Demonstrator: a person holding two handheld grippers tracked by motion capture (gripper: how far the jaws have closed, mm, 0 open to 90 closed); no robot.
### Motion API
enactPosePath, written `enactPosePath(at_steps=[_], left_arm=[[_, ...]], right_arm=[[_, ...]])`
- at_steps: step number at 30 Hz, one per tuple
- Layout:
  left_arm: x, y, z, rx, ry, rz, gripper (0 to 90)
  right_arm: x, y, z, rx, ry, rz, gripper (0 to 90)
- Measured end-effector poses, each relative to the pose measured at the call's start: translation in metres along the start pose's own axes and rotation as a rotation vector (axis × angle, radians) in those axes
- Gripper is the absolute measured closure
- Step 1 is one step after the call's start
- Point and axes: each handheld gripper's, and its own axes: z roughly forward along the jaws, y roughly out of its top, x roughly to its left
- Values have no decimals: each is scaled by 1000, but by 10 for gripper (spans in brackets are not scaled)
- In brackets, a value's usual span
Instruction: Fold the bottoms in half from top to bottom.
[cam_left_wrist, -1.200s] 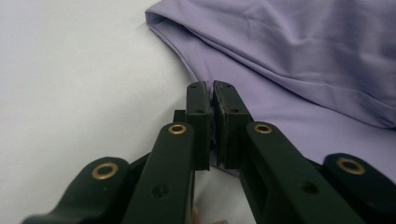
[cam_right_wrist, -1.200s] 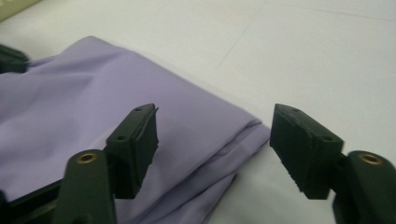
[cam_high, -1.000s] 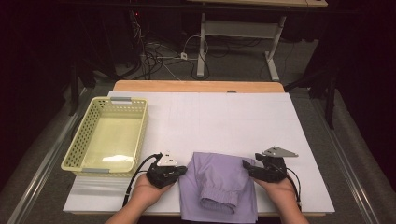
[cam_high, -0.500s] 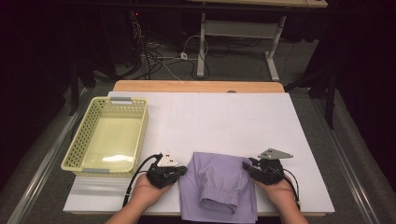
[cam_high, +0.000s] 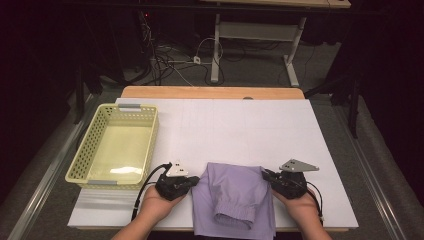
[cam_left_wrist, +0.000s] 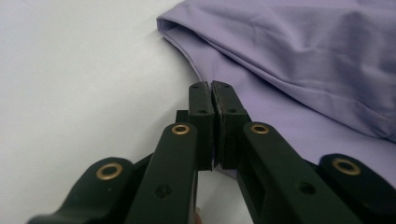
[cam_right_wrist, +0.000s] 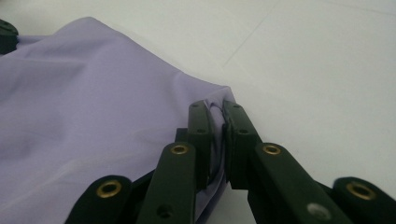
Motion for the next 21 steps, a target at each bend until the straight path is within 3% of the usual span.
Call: enactPosePath(at_steps=[5, 21], left_arm=[[1, 9, -2, 2, 20, 23, 855], [18, 27, 2, -15, 85, -10, 854]], right_arm=[[0, 3, -2, -16, 4, -3, 833], [-5, 14, 6, -50, -6, -5, 832]])
